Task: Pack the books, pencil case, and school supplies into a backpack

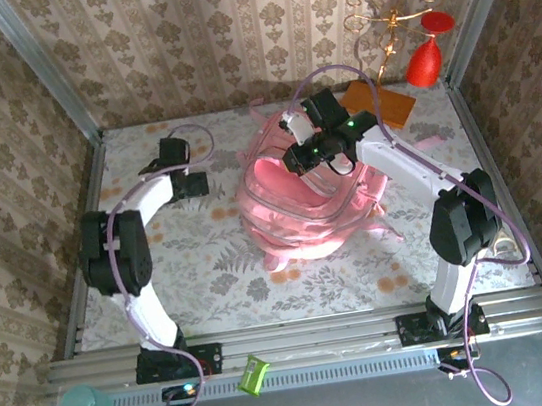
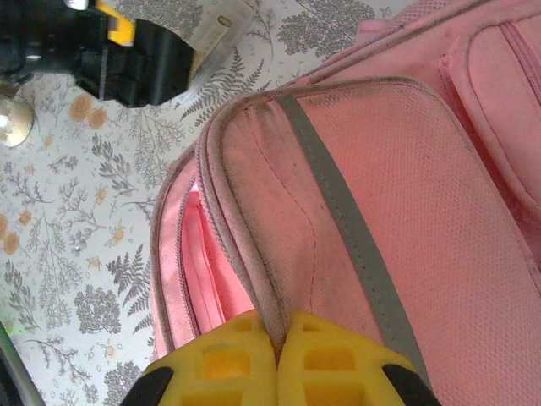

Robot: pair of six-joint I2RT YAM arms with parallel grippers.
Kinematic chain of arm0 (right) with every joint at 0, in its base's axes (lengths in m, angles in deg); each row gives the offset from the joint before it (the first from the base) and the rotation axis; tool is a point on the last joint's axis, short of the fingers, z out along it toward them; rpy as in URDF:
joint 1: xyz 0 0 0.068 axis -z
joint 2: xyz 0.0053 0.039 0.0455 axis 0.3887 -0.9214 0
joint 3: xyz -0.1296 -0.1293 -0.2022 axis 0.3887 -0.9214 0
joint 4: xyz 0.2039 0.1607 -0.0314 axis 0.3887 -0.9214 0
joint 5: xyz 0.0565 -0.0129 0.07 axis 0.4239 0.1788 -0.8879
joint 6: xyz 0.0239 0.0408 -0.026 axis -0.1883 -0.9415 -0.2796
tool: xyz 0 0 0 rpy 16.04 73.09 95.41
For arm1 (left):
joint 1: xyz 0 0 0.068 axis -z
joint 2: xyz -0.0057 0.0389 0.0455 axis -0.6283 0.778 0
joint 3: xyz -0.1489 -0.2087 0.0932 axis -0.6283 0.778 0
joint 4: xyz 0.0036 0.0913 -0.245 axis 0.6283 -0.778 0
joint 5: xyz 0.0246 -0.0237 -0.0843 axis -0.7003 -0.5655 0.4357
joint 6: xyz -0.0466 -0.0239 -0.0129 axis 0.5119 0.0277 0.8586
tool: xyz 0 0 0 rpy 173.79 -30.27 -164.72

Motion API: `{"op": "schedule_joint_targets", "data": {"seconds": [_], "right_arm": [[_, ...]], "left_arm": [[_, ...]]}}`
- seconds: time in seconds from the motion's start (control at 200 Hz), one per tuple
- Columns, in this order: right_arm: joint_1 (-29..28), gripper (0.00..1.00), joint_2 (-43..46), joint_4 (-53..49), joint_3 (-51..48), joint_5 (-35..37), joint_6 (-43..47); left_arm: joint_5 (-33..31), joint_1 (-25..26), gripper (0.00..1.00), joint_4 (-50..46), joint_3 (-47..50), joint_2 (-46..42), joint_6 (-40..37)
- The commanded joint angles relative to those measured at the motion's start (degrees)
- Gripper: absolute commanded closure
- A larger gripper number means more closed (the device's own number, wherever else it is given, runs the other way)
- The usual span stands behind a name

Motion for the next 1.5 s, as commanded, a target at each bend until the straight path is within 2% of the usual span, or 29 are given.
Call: {"op": "schedule_joint_targets", "data": {"seconds": [0.0, 0.09, 0.215, 0.37, 0.44, 0.585, 0.755, 0.865, 0.965, 1.14, 1.33, 1.405, 1.495], "right_arm": [[0.0, 1.0, 0.5, 0.6, 1.1, 0.2, 0.8], [0.0, 1.0, 0.4, 0.5, 1.2, 0.3, 0.9], [0.0, 1.0, 0.2, 0.5, 1.3, 0.2, 0.7], [0.0, 1.0, 0.5, 0.9, 0.9, 0.3, 0.7], [0.0, 1.0, 0.5, 0.8, 0.8, 0.3, 0.7], [0.0, 1.0, 0.3, 0.9, 0.9, 0.1, 0.7], [0.0, 1.0, 0.2, 0.9, 0.9, 0.1, 0.6], [0.0, 1.0, 0.3, 1.0, 0.8, -0.2, 0.2], [0.0, 1.0, 0.6, 1.3, 0.6, 0.1, -0.3], [0.0, 1.0, 1.6, 3.2, -0.9, -0.7, -2.7], [0.0, 1.0, 0.6, 3.4, 0.9, -1.7, -5.5], [0.0, 1.0, 0.0, 3.4, 2.0, -2.6, -6.4], [0.0, 1.0, -0.6, 3.0, 3.6, -4.0, -6.9]], "left_arm": [[4.0, -1.1, 0.1, -6.4, -4.6, 3.6, -5.0], [7.4, -1.9, 0.08, -6.5, -5.6, 5.5, -4.7], [8.1, -2.2, 0.08, -7.6, -7.4, 6.9, -4.4], [10.0, -2.3, 0.14, -11.2, -10.6, 9.6, -3.8], [8.9, -2.3, 0.17, -12.4, -11.7, 10.9, -3.5], [9.4, -2.3, 0.32, -14.4, -14.0, 13.0, -3.3], [8.4, -2.5, 0.39, -16.0, -15.4, 14.2, -2.5], [7.4, -2.5, 0.51, -16.7, -15.5, 14.3, -2.1], [9.5, -2.5, 0.62, -12.6, -11.1, 8.7, -0.3], [18.5, 0.0, 0.68, -0.2, 4.9, -11.5, 8.9], [21.7, 11.6, 0.67, 10.2, 16.8, -30.6, 25.5], [19.9, 18.0, 0.66, 14.5, 19.3, -33.8, 32.0], [19.3, 22.5, 0.66, 19.4, 20.4, -34.1, 38.6]]}}
